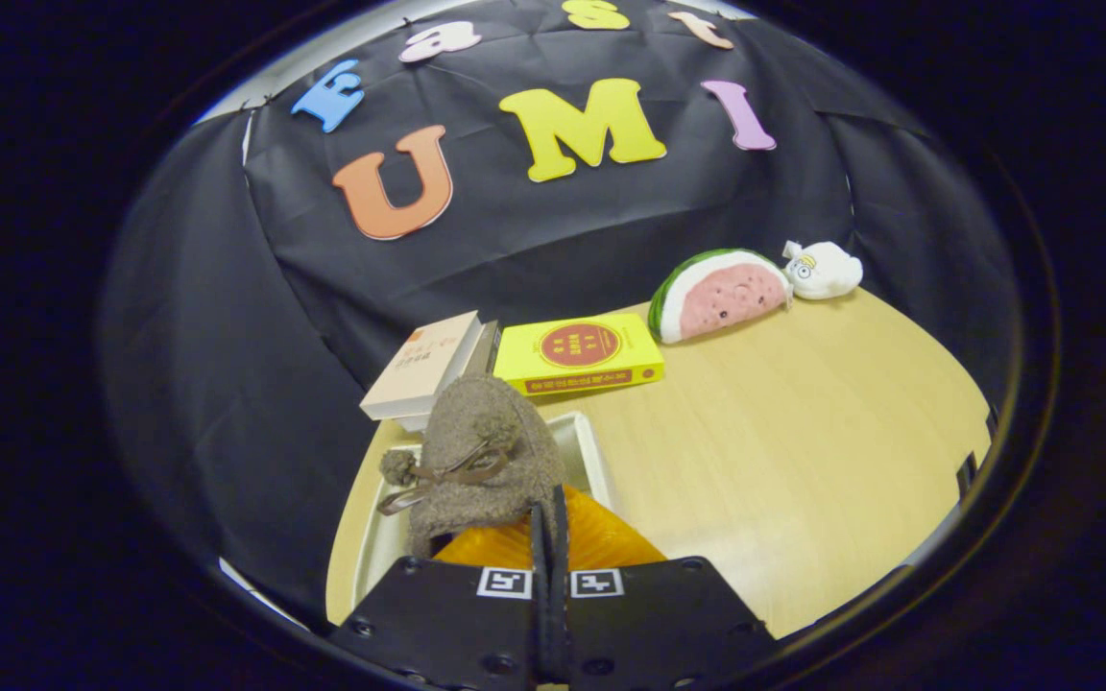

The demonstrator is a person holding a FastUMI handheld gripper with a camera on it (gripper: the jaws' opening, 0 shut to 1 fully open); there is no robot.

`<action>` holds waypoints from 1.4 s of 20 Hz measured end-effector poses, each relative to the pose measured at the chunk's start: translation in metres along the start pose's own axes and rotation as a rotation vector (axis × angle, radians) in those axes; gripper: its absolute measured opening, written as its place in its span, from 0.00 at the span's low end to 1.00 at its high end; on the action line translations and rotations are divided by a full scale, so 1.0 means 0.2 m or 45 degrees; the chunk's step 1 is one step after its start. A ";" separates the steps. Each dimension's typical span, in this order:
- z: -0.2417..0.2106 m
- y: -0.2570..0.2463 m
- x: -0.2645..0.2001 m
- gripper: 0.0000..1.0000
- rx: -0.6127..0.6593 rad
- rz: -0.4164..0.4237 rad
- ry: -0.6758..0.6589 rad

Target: Open the storage box then place both shoes into the box .Put the left shoe in first, then the right shoe, with the right side of both shoes facing outward in a uniform manner.

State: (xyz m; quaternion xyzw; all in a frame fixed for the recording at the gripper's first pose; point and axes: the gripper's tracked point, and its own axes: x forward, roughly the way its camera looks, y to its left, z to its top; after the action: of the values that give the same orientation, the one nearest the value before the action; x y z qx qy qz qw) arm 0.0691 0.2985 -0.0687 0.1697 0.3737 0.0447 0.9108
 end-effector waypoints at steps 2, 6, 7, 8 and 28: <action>-0.02 -0.02 0.00 0.00 0.015 -0.006 0.012; -0.08 -0.06 0.04 0.08 0.034 0.030 0.067; -0.09 -0.06 0.04 0.15 0.012 0.044 0.082; -0.08 -0.07 0.03 0.21 -0.015 0.055 0.077; 0.35 -0.29 -0.79 0.96 -0.362 0.224 -0.641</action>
State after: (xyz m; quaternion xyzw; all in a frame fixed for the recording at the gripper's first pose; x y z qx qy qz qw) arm 0.0015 0.1921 0.0630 0.0777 0.1099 0.1317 0.9821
